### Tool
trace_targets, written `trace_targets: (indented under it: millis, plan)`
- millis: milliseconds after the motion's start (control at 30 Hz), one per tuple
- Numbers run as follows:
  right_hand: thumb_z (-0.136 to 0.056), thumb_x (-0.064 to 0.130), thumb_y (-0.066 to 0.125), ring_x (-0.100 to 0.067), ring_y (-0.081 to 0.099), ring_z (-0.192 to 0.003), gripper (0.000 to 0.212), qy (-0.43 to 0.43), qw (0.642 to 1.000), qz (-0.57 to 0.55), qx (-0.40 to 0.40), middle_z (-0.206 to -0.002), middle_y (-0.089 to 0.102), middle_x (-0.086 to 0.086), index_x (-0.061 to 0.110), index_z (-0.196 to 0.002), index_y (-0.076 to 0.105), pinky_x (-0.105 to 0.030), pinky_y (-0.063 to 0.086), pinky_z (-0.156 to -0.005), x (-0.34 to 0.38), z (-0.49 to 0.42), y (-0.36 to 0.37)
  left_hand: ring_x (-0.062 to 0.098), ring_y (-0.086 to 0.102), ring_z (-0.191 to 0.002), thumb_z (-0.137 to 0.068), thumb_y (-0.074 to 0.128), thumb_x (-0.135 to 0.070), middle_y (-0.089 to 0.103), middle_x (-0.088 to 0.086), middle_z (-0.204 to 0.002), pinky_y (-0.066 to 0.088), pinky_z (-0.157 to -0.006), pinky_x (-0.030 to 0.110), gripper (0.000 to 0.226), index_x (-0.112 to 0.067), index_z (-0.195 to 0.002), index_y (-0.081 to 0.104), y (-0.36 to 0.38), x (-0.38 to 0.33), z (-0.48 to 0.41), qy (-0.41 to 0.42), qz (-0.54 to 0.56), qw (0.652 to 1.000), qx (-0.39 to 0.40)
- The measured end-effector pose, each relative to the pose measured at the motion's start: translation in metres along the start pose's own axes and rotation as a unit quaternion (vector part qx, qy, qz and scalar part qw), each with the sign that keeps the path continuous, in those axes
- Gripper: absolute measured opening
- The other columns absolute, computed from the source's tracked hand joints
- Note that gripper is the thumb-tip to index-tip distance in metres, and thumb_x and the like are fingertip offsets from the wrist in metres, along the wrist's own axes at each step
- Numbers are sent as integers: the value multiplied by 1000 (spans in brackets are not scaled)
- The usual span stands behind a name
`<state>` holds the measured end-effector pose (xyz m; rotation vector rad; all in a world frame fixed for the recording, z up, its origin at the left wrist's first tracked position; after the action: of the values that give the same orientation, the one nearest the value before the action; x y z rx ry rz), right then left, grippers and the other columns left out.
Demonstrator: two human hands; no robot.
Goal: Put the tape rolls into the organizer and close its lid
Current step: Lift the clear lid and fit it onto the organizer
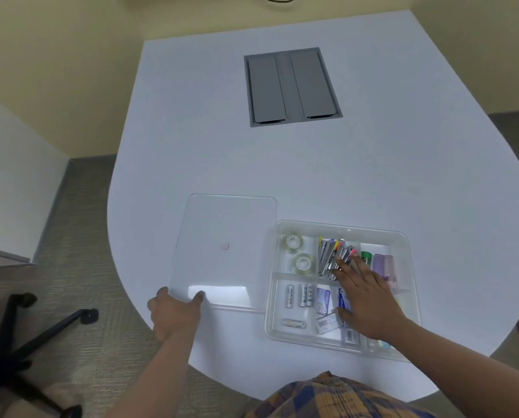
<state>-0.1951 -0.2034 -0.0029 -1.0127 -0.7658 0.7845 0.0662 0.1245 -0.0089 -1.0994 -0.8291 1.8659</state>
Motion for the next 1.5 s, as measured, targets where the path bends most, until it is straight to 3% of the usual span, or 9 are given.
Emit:
trace_targets:
  millis: [367,433,533,667,833,1067,1267,1367,1500]
  plan:
    - [-77,62,53,-14,-28,-141,94,19,996,53,69,-154,-23,13,35,-153,4,-48,9,-119,4,-1,-5,33,55,-92,-44,93,-49,43,16,-130,47,-61,39,111,-13,-134,38,-8,11,-37,-43,28,992,114]
    - [-74,67,51,-16,-26,-143,96,24,995,57,82,-154,-22,13,36,-153,7,-49,7,-119,8,-1,-8,24,53,-88,-44,95,-44,52,10,-125,44,-65,33,93,-14,-121,52,-11,8,-43,-20,94,985,140]
    - [-76,61,56,-23,-13,-150,90,67,995,29,74,-163,-6,11,36,-152,16,-52,8,-118,18,-1,-18,19,58,-78,-52,93,-38,64,5,-99,45,-60,30,54,-16,-90,61,-22,3,-45,11,197,967,159]
    - [-83,47,65,-25,10,-150,73,164,984,-61,-20,-162,20,2,28,-146,35,-49,18,-118,30,-2,-43,18,70,-62,-79,78,-23,72,15,-88,54,-55,29,17,-14,-90,69,-40,-18,-35,50,312,927,202]
    - [-83,38,70,-19,39,-139,54,178,972,-124,-88,-150,45,2,26,-133,52,-43,28,-110,53,-3,-63,21,75,-81,-87,69,-15,77,2,-94,57,-64,30,18,-21,-104,68,-75,-63,-3,125,406,873,241]
    - [-85,29,72,-15,60,-113,39,138,937,-309,-82,-122,64,2,20,-121,61,-26,42,-92,68,-7,-85,14,74,-81,-91,62,-12,76,-4,-95,51,-65,29,20,-28,-99,71,-117,-117,44,247,408,860,183]
    - [-88,21,69,-10,70,-81,13,152,850,-500,-59,-104,75,-3,22,-101,71,-25,51,-77,44,9,-116,-5,63,-105,-90,64,-29,71,-25,-106,48,-89,21,22,-38,-110,70,-131,-132,88,368,322,867,92]
    - [-94,24,60,-26,73,-96,23,167,729,-662,-56,-110,74,-11,11,-111,68,-39,55,-88,18,22,-129,-13,64,-94,-88,66,-26,65,-40,-100,49,-79,7,31,-50,-108,66,-138,-146,125,455,268,849,11]
    - [-97,51,41,-30,69,-106,53,184,563,-804,-48,-116,72,-12,7,-119,60,-41,58,-82,-21,39,-148,-3,62,-109,-88,60,-9,61,-36,-117,51,-86,14,41,-40,-114,66,-129,-167,175,583,208,784,-33]
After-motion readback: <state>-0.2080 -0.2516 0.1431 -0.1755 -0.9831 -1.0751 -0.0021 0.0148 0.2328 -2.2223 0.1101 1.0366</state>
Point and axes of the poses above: each hand's wrist, its own z-axis away from the middle knuckle, its own y-axis out of the palm, x = y × z, the point moved 8 cm from there along -z, towards the middle knuckle
